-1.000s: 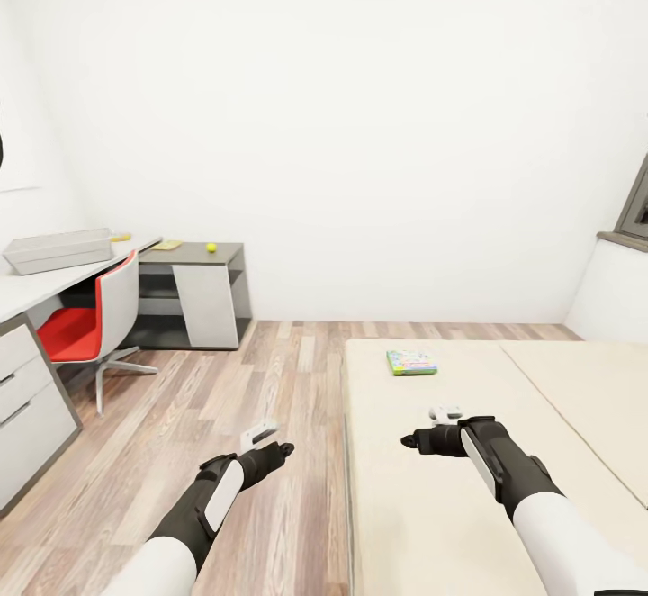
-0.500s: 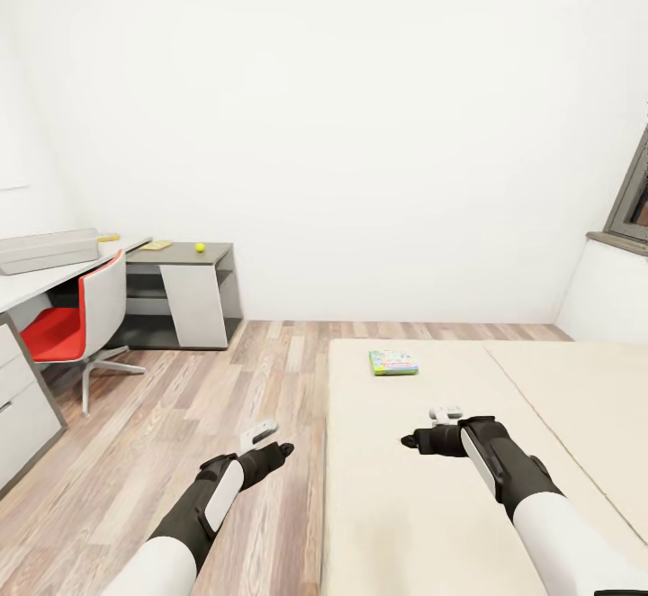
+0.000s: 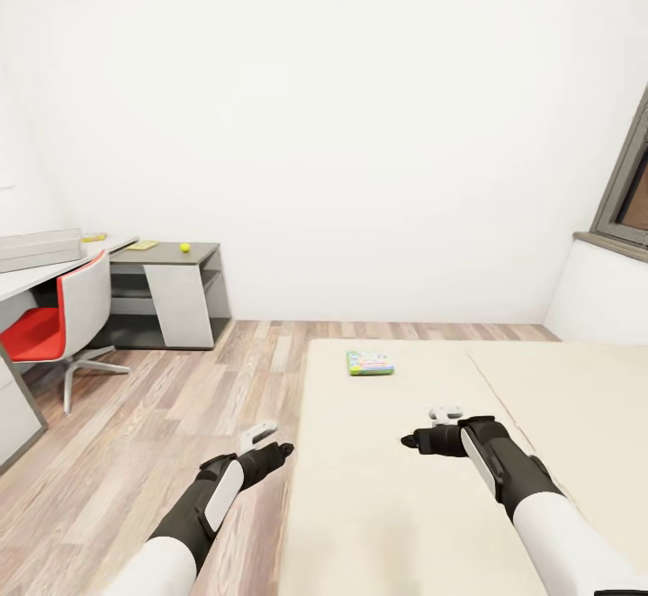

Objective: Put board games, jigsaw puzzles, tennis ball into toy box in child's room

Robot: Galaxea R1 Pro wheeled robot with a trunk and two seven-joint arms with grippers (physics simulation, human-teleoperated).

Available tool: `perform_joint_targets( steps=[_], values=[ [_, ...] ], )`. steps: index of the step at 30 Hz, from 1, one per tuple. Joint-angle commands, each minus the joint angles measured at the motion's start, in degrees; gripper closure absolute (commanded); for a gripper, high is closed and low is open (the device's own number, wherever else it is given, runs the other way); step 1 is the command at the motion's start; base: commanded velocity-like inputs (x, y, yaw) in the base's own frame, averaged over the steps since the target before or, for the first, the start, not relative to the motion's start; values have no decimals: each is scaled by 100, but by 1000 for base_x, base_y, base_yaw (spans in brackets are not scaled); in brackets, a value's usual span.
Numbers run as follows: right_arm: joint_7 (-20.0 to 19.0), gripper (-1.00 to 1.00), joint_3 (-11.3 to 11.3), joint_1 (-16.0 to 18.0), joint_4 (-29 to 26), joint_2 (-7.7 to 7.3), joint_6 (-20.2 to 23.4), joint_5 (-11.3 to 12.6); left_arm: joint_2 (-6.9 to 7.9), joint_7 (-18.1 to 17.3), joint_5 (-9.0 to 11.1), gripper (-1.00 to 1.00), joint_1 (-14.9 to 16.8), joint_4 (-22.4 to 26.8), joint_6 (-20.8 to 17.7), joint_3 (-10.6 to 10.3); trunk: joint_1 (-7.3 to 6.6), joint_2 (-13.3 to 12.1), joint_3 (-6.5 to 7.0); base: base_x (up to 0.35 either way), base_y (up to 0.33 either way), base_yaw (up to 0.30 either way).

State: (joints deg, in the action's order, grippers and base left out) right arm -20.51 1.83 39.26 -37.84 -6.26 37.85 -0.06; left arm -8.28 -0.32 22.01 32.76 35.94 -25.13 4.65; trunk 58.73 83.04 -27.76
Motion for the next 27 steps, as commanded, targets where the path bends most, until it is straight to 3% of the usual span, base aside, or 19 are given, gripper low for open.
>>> perform_joint_targets(
  steps=[1, 27],
  values=[
    [-15, -100, 19, 2, -8, -6, 21, -3, -10, -3, 32, -100, 3, 9, -44, 39, 0, 4, -7, 0, -302, 0],
    [-15, -100, 19, -6, -11, -6, 21, -3, -9, -12, 32, -100, 3, 9, -44, 42, 0, 4, -7, 0, -278, -25]
  ],
)
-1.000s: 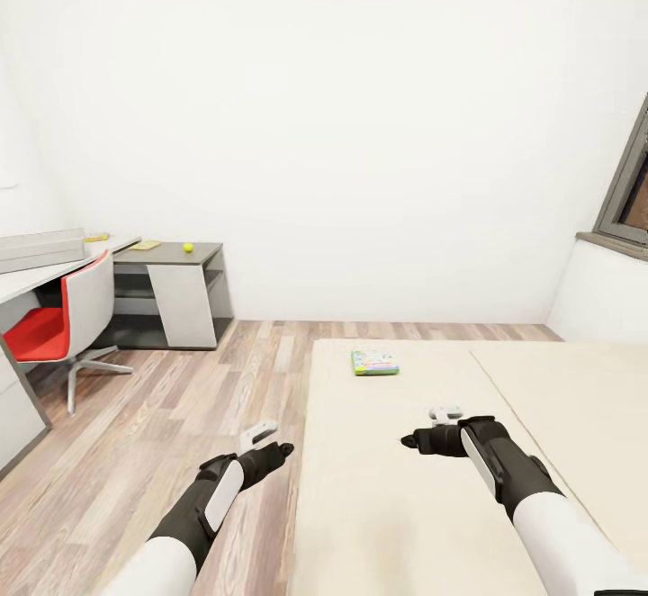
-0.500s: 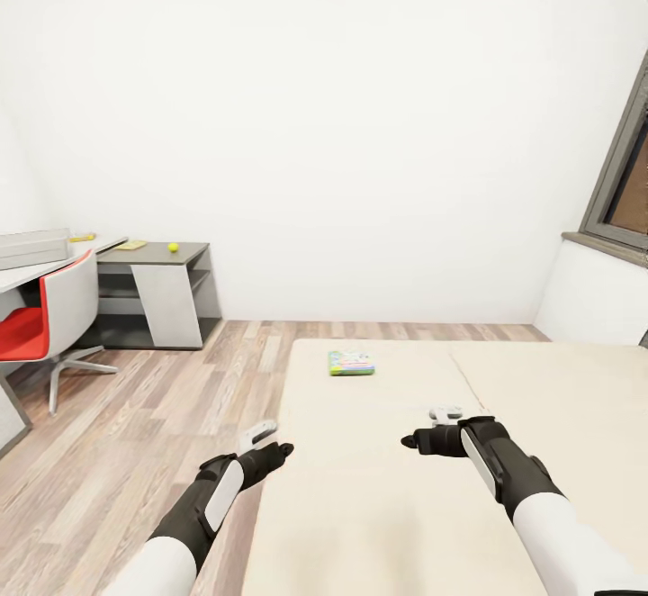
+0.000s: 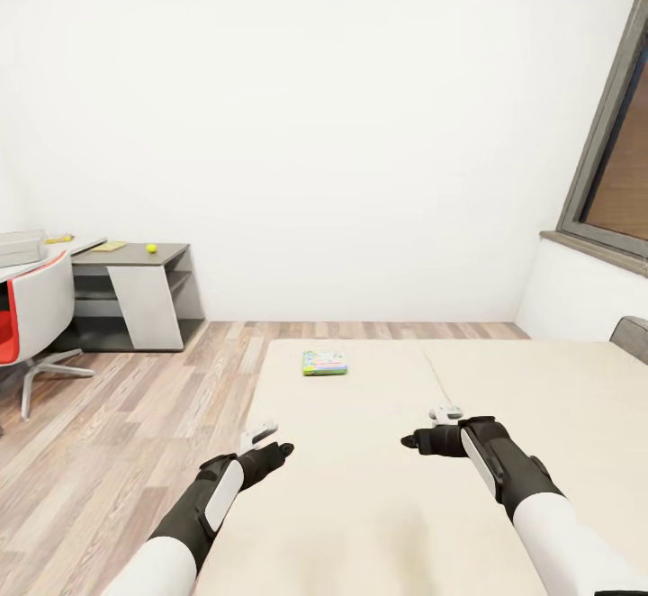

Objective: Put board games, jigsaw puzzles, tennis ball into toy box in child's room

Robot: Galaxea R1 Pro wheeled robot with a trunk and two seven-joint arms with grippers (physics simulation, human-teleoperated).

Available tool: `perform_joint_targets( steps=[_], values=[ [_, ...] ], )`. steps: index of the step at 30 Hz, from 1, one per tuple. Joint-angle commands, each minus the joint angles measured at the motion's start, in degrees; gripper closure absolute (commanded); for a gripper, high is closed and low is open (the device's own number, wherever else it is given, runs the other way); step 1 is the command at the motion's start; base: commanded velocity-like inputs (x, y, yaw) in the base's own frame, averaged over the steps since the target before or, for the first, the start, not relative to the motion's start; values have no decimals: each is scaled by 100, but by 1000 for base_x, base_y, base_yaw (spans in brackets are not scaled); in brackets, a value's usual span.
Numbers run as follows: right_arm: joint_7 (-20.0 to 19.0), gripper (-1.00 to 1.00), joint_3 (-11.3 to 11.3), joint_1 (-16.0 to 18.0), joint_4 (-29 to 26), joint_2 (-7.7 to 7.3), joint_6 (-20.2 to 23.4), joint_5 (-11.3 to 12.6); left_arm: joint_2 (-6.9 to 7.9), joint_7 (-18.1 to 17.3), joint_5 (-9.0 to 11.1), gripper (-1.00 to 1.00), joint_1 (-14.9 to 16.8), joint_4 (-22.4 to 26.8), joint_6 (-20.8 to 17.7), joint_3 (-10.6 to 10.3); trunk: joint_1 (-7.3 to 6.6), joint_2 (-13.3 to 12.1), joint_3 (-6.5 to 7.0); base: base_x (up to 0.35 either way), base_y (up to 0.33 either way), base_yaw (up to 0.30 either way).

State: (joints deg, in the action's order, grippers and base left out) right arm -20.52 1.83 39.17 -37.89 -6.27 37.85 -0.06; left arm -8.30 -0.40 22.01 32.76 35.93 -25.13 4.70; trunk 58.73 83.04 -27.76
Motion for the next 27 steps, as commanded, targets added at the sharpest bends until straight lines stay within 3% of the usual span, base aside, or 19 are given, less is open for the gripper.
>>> perform_joint_targets(
  steps=[1, 11, 27],
  values=[
    [-14, -100, 19, 3, -6, -6, 21, -3, -7, -11, 31, -100, 2, 10, -42, 39, 0, 4, -7, 0, -158, -159],
    [-14, -100, 19, 3, -7, -6, 21, -3, -6, -38, 31, -100, 0, 10, -37, 46, 0, 4, -7, 0, -80, -137],
    [-14, -100, 19, 3, -5, -6, 21, -2, -5, -45, 31, -100, -19, 10, -29, 48, 0, 4, -7, 0, -15, -30]
  ],
)
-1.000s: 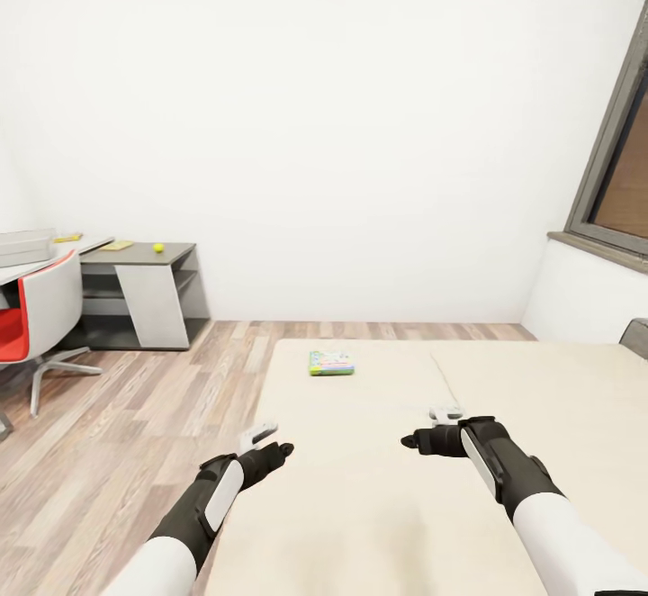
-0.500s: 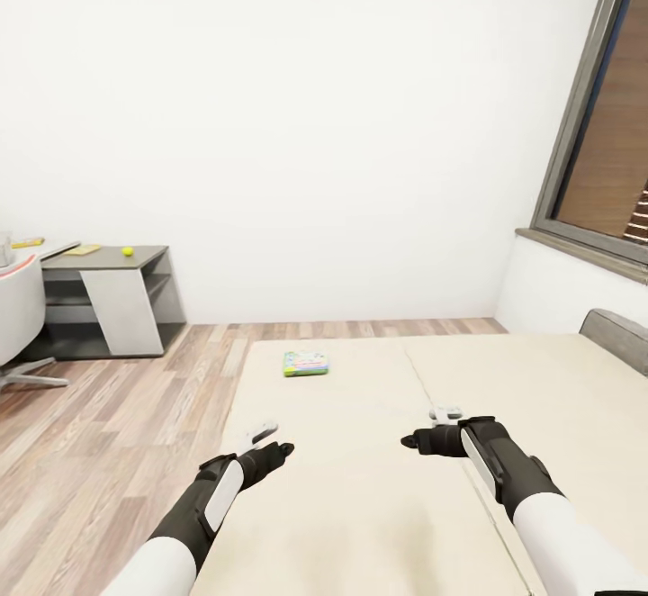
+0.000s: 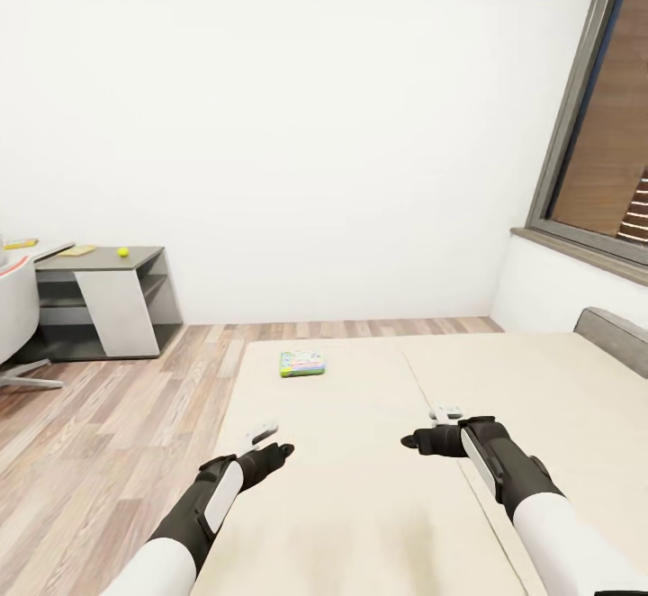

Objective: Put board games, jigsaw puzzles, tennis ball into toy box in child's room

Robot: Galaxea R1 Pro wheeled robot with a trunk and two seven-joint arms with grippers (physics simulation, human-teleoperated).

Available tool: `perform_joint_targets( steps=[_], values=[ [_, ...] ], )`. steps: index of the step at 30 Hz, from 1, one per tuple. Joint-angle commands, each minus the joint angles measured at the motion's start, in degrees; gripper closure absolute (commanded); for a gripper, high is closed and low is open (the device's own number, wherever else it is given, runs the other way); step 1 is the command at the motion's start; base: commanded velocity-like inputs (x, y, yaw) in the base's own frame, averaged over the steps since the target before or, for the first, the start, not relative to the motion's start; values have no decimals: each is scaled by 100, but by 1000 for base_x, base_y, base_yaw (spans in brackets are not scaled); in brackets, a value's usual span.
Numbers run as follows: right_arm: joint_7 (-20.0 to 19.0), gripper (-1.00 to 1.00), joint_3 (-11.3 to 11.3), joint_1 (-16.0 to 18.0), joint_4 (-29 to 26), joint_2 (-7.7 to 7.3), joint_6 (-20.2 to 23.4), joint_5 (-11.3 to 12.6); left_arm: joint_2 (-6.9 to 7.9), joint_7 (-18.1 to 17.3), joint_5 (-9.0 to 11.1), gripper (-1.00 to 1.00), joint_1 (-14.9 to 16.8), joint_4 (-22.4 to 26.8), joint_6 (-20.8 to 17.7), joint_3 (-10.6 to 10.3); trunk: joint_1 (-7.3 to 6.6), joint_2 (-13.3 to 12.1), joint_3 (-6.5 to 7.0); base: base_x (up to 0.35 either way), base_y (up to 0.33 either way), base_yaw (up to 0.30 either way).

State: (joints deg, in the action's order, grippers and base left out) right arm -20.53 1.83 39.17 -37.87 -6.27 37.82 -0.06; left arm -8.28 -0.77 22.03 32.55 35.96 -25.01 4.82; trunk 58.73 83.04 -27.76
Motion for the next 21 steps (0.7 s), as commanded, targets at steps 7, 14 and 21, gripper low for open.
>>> perform_joint_targets(
  steps=[7, 14, 21],
  values=[
    [-13, -100, 19, 3, -9, -6, 24, -3, -7, 9, 29, -100, -1, 8, -41, 33, 0, 4, -6, 0, -9, -5],
    [-13, -100, 19, 3, -9, -6, 24, -3, -7, 25, 29, -100, -2, 8, -44, 29, 0, 4, -6, 0, -130, -2],
    [-13, -100, 19, 3, -9, -6, 24, -3, -7, 28, 29, -100, -3, 8, -46, 28, 0, 4, -6, 0, -233, -1]
  ],
)
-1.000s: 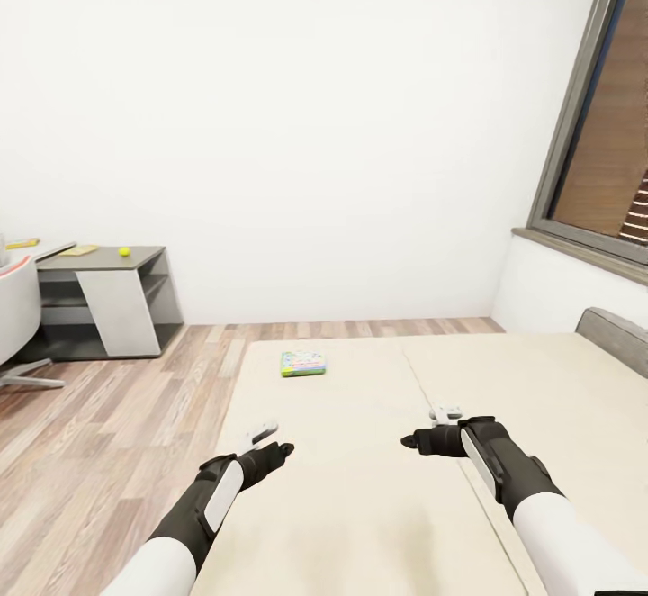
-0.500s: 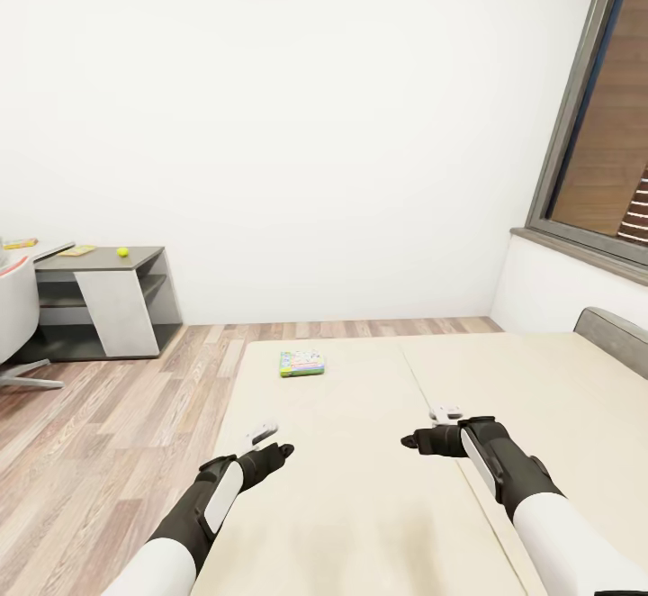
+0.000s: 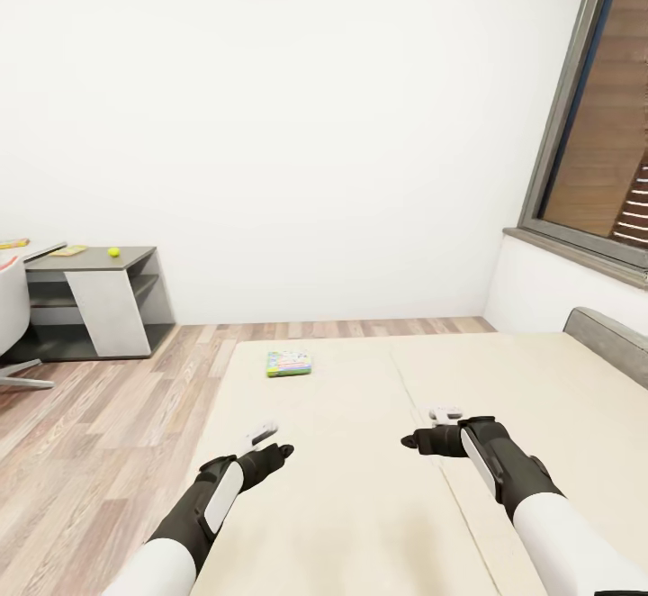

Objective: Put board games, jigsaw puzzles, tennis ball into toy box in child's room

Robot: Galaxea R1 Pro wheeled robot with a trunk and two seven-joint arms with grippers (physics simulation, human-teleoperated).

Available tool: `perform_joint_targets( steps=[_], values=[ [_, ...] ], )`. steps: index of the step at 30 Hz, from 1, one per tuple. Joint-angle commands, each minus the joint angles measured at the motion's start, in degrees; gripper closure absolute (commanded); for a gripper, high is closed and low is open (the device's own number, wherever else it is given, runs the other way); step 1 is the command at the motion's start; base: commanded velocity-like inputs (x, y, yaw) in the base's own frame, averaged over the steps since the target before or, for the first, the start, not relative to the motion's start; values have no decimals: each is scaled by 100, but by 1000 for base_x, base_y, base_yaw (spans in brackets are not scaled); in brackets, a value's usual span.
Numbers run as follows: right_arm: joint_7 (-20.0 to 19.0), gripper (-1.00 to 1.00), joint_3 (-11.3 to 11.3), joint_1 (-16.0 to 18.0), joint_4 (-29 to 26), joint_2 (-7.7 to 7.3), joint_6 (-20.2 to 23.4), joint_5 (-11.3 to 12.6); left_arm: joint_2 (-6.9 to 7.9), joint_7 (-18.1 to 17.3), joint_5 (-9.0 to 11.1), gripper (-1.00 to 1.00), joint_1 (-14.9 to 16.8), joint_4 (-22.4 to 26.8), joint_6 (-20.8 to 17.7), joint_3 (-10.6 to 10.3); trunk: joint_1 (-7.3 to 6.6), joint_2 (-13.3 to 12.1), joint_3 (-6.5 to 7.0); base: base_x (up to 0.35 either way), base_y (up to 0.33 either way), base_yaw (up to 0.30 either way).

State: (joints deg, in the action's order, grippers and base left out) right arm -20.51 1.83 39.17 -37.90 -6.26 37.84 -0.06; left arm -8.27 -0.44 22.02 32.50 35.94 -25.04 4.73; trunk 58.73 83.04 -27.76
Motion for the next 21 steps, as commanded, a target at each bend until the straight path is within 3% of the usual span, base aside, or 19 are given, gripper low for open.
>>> perform_joint_targets(
  steps=[1, 21],
  values=[
    [-14, -100, 19, 3, -7, -6, 21, -3, -8, -5, 31, -100, 3, 9, -43, 38, 0, 4, -7, 0, -259, 0],
    [-16, -100, 1, 3, -5, -32, 24, 9, -8, -5, 31, -100, 2, 9, -45, 37, 0, 4, -7, 0, -286, 0]
  ],
)
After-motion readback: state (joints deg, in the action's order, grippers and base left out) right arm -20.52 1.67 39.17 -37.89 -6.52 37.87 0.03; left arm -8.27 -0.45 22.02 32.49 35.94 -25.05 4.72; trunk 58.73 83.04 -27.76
